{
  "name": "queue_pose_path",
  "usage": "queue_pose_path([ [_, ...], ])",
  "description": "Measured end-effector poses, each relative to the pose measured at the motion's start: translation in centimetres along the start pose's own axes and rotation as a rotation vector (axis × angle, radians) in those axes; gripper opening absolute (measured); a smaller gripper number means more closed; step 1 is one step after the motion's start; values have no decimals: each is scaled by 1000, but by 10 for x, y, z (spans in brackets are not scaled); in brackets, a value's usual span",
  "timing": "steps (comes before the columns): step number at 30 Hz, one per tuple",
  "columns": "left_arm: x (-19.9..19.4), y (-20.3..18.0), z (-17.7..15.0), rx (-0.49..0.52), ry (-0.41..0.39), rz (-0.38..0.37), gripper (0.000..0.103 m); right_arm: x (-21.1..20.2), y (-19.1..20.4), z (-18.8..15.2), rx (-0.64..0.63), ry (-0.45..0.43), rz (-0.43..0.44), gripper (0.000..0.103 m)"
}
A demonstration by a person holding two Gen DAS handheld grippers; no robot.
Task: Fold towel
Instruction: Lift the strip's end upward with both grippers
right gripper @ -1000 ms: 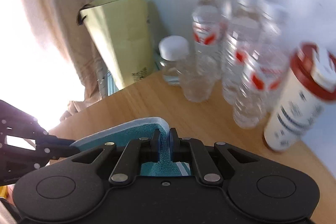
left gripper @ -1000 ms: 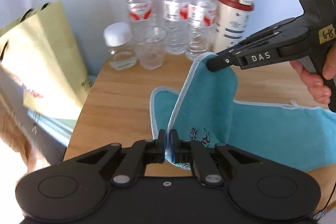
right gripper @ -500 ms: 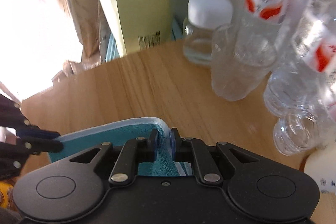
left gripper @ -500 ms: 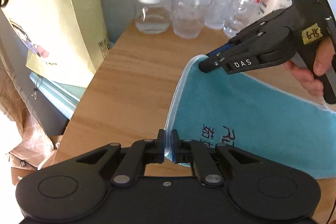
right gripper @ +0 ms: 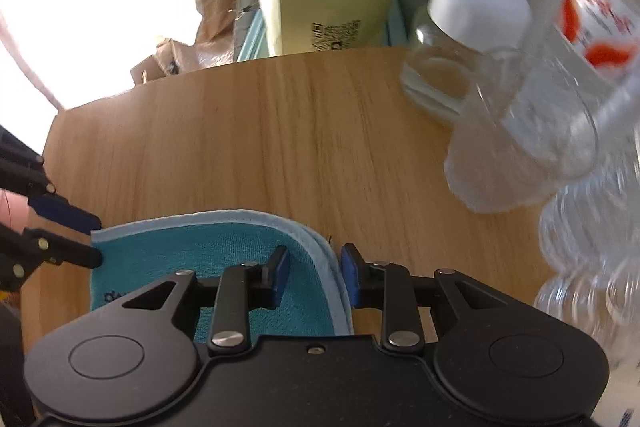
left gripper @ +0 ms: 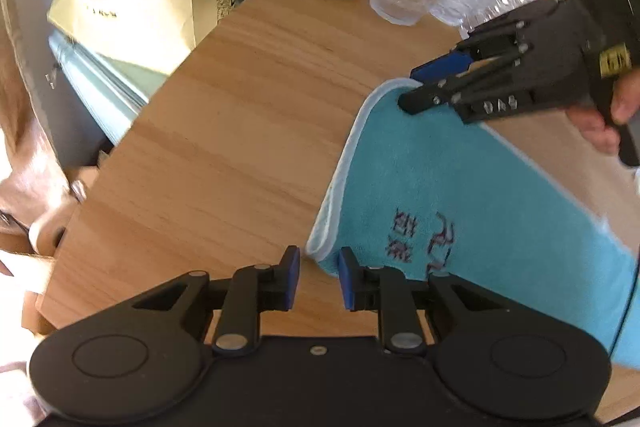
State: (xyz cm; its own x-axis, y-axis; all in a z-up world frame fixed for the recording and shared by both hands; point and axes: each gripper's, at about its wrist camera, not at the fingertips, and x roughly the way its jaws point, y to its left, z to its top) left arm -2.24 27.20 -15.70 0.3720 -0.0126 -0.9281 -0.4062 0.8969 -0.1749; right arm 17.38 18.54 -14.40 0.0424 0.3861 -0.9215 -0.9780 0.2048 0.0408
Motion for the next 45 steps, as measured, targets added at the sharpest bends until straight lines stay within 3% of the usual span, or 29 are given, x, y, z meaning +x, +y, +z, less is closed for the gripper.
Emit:
queue_pose_path([
  [6, 1, -4, 2, 14, -1, -15, 20, 4, -3, 8, -56, 27, 31, 37],
  [12, 1, -3, 3, 22, 8, -29, 14, 9, -10, 20, -56, 84, 125, 10],
  [15, 0, -5, 3, 34, -3, -23, 10, 10, -9, 22, -57, 93, 135, 7],
  [24, -13, -24, 3, 137, -76, 24, 9, -28, -13, 3, 83, -60, 57, 6],
  [33, -48, -58, -1, 191, -165, 33, 9, -96, -13, -61, 217, -237, -25, 6],
  [42, -90, -143, -32, 270, -259, 8, 9, -169, -2, -141, 279, -359, -93, 6],
  [45, -102, -181, -49, 288, -278, -10, 9, -195, 2, -181, 322, -411, -111, 6],
])
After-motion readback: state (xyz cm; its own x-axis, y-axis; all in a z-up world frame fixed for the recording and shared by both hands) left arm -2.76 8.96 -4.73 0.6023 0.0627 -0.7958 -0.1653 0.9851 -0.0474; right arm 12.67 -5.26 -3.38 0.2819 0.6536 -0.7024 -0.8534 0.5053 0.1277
